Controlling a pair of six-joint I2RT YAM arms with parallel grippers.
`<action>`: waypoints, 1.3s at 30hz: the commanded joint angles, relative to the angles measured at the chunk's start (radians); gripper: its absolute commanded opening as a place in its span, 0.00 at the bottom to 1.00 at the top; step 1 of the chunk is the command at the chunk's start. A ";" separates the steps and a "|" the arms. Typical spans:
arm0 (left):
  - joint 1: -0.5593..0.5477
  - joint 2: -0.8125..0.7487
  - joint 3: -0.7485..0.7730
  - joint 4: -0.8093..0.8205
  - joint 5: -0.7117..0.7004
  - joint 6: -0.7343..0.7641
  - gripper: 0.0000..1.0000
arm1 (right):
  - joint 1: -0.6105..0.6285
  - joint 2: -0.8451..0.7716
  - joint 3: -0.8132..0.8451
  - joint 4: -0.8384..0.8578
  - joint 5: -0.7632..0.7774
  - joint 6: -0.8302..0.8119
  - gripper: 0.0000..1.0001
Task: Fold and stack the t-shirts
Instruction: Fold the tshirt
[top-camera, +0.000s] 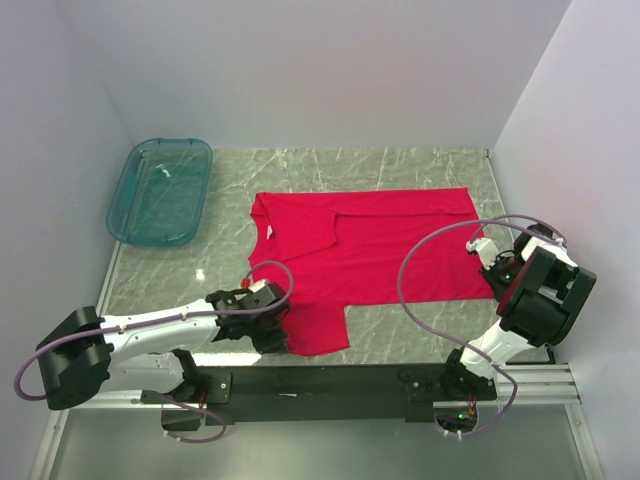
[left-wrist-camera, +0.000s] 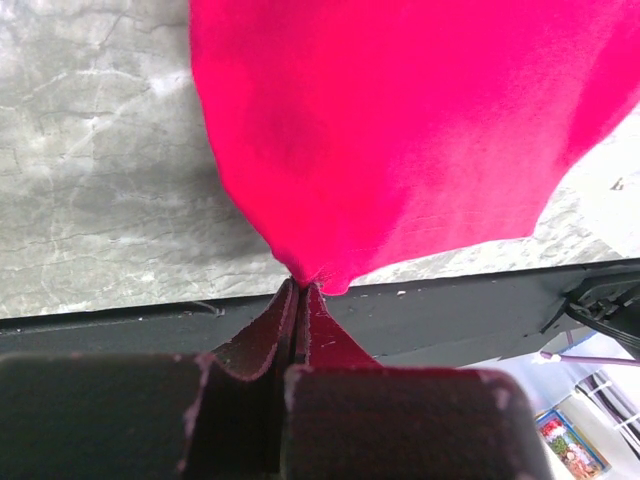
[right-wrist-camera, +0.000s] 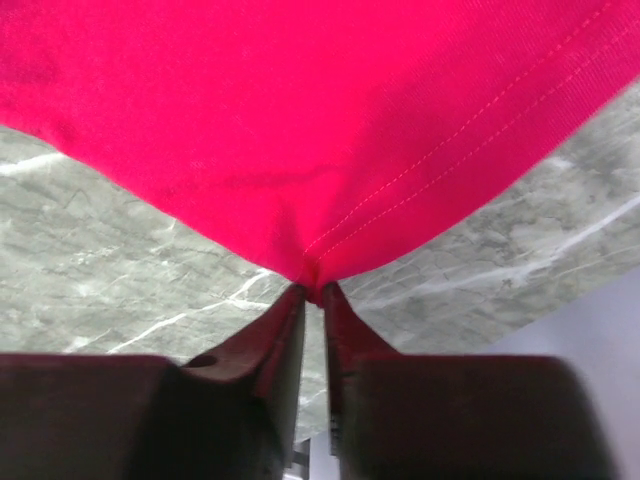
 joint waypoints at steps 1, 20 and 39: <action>0.006 -0.011 0.041 -0.005 0.000 0.016 0.01 | -0.001 0.024 0.021 0.022 -0.020 0.008 0.15; 0.239 -0.186 0.096 -0.055 0.055 0.140 0.00 | -0.006 -0.046 0.140 -0.058 -0.146 0.088 0.00; 0.449 -0.051 0.306 -0.019 0.137 0.316 0.00 | -0.006 0.008 0.236 -0.064 -0.221 0.189 0.00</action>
